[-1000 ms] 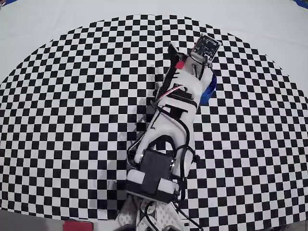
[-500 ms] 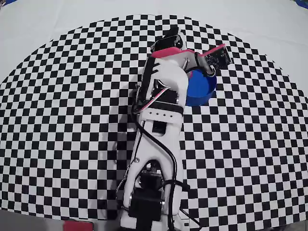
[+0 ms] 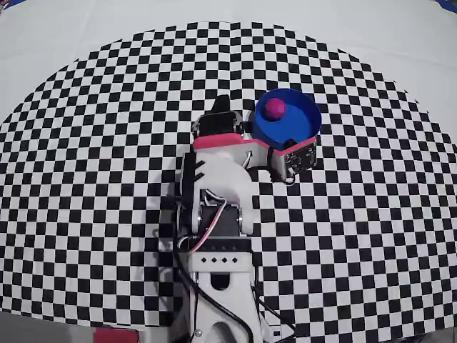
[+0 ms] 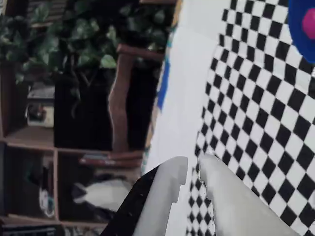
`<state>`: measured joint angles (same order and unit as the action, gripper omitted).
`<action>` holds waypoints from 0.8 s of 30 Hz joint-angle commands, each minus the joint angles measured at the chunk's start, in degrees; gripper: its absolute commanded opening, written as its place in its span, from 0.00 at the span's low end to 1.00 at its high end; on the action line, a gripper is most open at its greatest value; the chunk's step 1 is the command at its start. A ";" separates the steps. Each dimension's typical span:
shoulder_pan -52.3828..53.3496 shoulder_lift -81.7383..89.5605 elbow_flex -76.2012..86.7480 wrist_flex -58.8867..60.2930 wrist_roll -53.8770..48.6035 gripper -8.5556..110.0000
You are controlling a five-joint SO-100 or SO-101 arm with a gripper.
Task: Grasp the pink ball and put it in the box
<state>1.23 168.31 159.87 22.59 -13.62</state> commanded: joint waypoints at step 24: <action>-0.88 18.02 18.11 23.47 1.05 0.07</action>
<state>0.53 185.36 177.80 45.09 -12.92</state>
